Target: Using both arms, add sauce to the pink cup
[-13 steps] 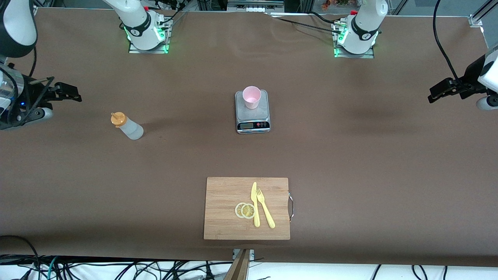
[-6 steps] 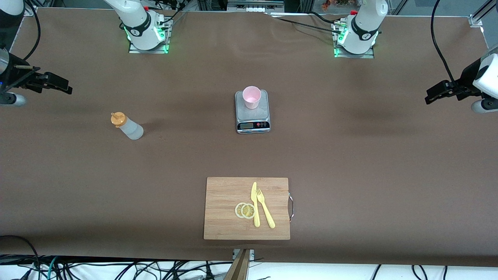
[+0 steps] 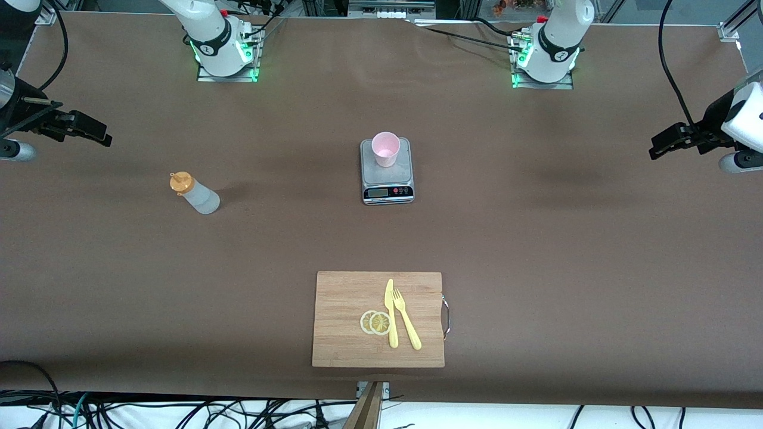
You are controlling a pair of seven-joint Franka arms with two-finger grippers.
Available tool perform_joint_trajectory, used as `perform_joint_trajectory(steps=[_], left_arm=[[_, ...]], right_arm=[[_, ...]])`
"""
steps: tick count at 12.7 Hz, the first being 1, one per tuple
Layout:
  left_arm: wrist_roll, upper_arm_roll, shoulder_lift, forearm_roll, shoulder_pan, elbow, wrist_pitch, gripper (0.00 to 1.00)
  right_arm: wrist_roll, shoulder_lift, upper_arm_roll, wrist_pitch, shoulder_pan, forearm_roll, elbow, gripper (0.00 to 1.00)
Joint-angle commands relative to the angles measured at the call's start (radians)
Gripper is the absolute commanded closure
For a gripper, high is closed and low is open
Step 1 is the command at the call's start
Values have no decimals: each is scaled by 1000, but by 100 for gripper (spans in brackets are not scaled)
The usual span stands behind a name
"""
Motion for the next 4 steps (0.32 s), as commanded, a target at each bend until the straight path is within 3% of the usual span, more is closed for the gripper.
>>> perform_joint_trajectory(steps=[1, 4], left_arm=[[17, 6, -9, 9, -10, 0, -7, 0], [14, 4, -14, 9, -25, 0, -7, 0]], right_arm=[[22, 2, 8, -4, 7, -6, 17, 0], [41, 8, 9, 19, 27, -9, 17, 0]])
